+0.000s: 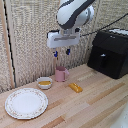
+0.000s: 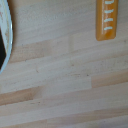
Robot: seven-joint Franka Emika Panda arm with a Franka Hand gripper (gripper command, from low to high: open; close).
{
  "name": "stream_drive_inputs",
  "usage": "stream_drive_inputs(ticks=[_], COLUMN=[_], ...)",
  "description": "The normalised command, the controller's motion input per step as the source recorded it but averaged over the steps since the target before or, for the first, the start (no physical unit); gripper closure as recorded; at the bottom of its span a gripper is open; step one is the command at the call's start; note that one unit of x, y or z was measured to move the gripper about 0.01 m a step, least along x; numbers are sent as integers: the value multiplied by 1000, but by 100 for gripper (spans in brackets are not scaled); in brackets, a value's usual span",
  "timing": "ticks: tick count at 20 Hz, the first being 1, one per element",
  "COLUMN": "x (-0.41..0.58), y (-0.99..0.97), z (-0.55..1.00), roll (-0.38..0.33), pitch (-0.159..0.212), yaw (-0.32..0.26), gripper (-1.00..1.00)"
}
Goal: Carefully navigate your gripper to the air fryer's handle. Confidently seize the handle using your gripper. Gradually bring the handle toward yourself to access the air fryer.
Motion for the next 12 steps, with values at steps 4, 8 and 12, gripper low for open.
stream_drive_inputs(ticks=[4,8,12], x=[107,115,123], y=[12,0,-6], z=[36,15,17], roll=[-125,-136,-123], pitch=[-4,-15,-9], yaw=[-325,-356,-367], gripper=[-100,-100,-100])
